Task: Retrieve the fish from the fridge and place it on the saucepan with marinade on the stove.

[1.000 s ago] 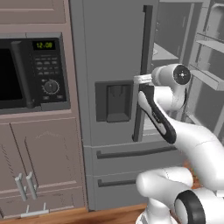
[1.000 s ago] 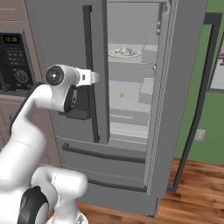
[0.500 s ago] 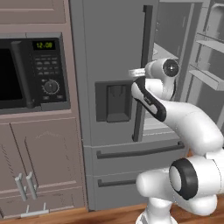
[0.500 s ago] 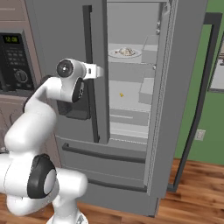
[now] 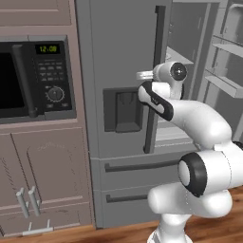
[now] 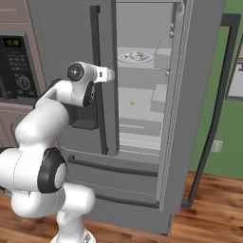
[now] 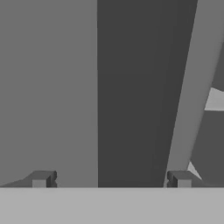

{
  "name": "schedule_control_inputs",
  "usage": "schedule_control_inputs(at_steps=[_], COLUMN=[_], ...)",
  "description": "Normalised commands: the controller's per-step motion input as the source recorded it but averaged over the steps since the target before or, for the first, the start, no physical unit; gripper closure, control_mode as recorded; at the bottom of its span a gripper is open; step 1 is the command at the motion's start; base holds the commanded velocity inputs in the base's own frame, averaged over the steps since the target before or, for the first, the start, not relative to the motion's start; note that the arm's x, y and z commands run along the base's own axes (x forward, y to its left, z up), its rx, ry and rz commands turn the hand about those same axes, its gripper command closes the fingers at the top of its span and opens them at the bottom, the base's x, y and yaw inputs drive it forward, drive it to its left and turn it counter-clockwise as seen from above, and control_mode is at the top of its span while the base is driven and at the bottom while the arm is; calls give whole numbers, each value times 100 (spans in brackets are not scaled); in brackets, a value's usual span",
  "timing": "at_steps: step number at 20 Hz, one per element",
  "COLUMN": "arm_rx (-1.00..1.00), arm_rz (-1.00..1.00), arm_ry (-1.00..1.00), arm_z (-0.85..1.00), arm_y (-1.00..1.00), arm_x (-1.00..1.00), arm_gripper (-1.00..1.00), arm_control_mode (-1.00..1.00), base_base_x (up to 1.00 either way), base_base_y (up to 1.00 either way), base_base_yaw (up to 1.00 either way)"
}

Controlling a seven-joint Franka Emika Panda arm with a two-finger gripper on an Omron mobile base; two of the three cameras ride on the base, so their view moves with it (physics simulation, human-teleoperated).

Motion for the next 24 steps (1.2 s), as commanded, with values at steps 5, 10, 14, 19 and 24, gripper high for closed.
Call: schedule_control_inputs(at_steps=[5, 10, 14, 19, 24], arm_rx=[0, 0, 0, 0, 0], arm_rz=[0, 0, 2, 0, 0], arm_ry=[0, 3, 3, 2, 7], arm_z=[0, 0, 0, 0, 0], arm_y=[-9, -8, 0, 0, 1], arm_x=[57, 54, 14, 0, -26], arm_gripper=[-100, 100, 100, 100, 100], arm_control_mode=[-100, -100, -100, -100, -100], base_base_x=[0, 0, 0, 0, 0], base_base_y=[0, 0, 0, 0, 0], base_base_yaw=[0, 0, 0, 0, 0])
